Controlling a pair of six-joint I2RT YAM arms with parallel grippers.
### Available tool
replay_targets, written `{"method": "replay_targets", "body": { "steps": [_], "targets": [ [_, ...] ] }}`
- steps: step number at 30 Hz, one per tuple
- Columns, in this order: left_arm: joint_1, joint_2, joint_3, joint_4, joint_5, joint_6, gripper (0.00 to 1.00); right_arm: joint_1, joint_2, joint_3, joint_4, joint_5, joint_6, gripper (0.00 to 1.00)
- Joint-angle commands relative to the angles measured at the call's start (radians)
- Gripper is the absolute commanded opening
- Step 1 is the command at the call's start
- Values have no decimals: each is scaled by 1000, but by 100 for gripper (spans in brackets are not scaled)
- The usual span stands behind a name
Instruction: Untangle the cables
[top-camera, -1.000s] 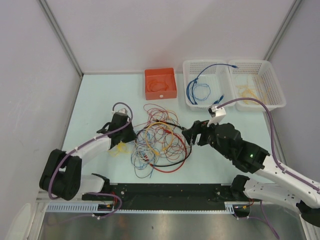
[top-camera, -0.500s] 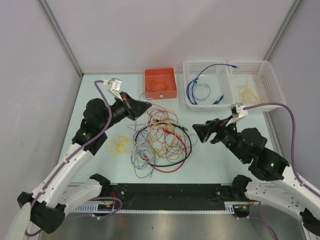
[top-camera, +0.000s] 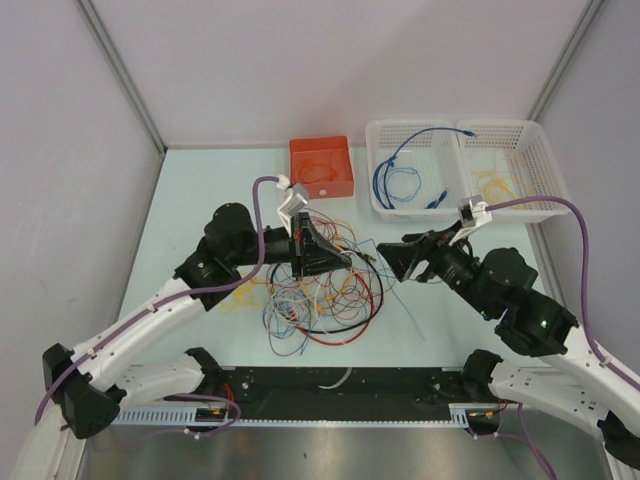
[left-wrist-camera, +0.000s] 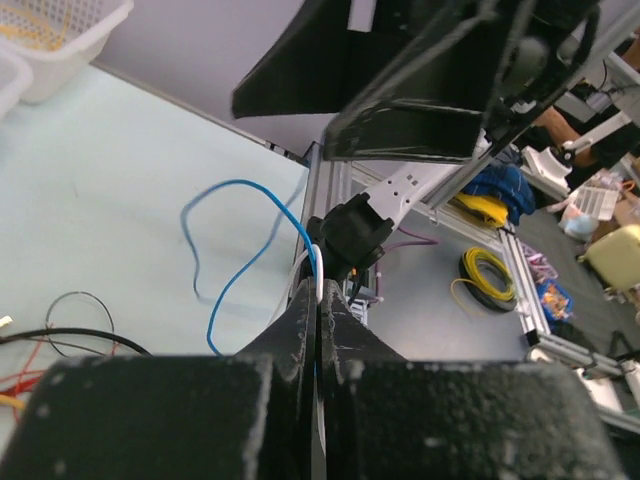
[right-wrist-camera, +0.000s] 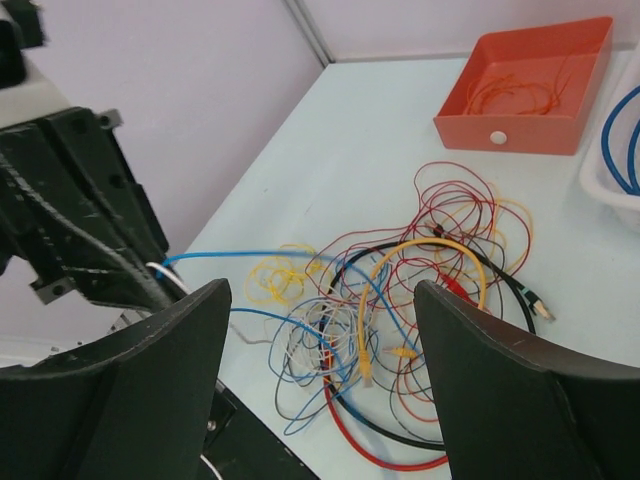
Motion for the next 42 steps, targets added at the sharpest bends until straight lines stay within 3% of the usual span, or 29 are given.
{"method": "replay_targets", "body": {
  "steps": [1,21,33,36,37,40,42],
  "targets": [
    [-10,-57,10,9,58,103,0,-16,49,32,24,-64,30,79],
    [-19,-80,5,-40,41,144,0,-16,142,30,59,-161,29,79],
    [-31,-56,30,-15,61,111,0,4,188,-55,273,-144,-20,79],
    [-40,-48,45,-25,58,106,0,2,190,-94,378,-135,-22,67],
    [-42,-46,50,-32,55,109,0,1,195,-106,405,-131,-23,54],
    [-42,-51,53,-34,50,108,0,1,208,-115,430,-109,-39,32],
    [-45,-51,51,-17,55,100,0,-1,214,-118,435,-81,-46,27]
  ]
}}
